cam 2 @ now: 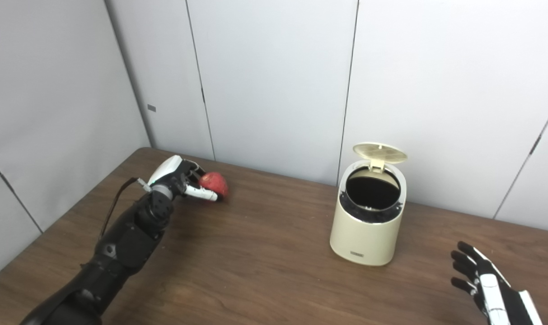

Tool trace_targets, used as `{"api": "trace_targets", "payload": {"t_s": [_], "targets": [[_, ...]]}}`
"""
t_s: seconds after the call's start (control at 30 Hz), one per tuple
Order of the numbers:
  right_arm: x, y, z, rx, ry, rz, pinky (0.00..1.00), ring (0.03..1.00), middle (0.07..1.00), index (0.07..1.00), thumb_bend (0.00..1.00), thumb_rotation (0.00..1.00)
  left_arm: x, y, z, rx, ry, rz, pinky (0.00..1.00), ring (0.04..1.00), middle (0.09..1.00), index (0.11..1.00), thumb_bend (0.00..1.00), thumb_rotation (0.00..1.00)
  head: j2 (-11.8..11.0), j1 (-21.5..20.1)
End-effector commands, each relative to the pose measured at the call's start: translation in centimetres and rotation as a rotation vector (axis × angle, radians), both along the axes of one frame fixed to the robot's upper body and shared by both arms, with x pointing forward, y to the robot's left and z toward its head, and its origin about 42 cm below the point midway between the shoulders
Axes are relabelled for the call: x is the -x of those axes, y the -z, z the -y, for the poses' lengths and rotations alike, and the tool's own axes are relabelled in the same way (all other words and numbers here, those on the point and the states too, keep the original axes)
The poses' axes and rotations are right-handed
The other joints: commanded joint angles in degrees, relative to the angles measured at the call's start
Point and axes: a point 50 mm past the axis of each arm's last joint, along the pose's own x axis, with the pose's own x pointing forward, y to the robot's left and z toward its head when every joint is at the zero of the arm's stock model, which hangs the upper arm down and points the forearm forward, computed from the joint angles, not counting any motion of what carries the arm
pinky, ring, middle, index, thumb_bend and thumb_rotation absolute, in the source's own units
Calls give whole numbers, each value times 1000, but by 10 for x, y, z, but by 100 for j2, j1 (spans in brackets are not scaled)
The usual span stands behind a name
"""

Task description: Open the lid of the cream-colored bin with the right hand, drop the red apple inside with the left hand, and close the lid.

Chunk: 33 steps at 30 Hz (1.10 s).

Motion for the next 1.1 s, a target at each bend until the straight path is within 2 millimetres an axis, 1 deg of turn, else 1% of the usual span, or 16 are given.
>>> {"api": "trace_targets", "payload": {"t_s": [0.0,0.2,0.27,0.5,0.53,0.6,0.7,0.73,0.8,0.93,1.0,1.07], "targets": [[-2,-13,-1,-6,-10,68,793,865,840,847,440,1000,-14,-38,-1,-47,7,138,500,490,522,463,499,0,4,9],[-2,-10,-1,8,-17,68,793,860,834,840,441,1000,-13,-40,0,-41,-1,176,509,495,519,453,499,0,9,18],[-2,-9,-2,9,-16,64,775,851,828,836,431,1000,-12,-41,0,-42,-2,178,512,496,519,452,499,0,9,18],[-2,-8,-1,6,-25,65,778,850,826,837,409,1000,-6,-45,1,-35,6,206,495,479,512,462,500,0,25,-69],[-3,-8,-1,4,-21,68,779,851,827,837,409,1000,-1,-46,6,-4,5,252,495,478,511,463,501,0,34,-138],[-5,-9,0,3,-13,74,778,851,829,836,446,1000,7,-49,13,39,3,322,490,466,513,461,501,0,34,-138],[-7,-8,1,-22,-2,82,778,854,832,834,463,1000,17,-52,26,66,7,400,496,462,513,461,501,0,53,-265],[-8,-8,2,-26,4,85,781,856,835,835,466,1000,20,-53,32,69,12,425,452,458,512,462,490,0,53,-265],[-8,-9,3,-33,17,90,782,854,836,837,469,1000,27,-57,43,77,26,471,414,453,501,454,481,0,62,-338],[-8,-10,3,-51,28,97,788,857,840,841,502,1000,38,-63,62,122,64,553,419,462,501,443,478,0,111,-514],[-7,-11,3,-69,35,100,802,866,848,846,529,1000,44,-68,72,134,89,581,406,463,499,443,478,0,103,-625],[-6,-11,1,-65,40,111,806,874,857,851,529,1000,50,-73,80,133,112,599,384,460,497,448,478,0,108,-750]]}}
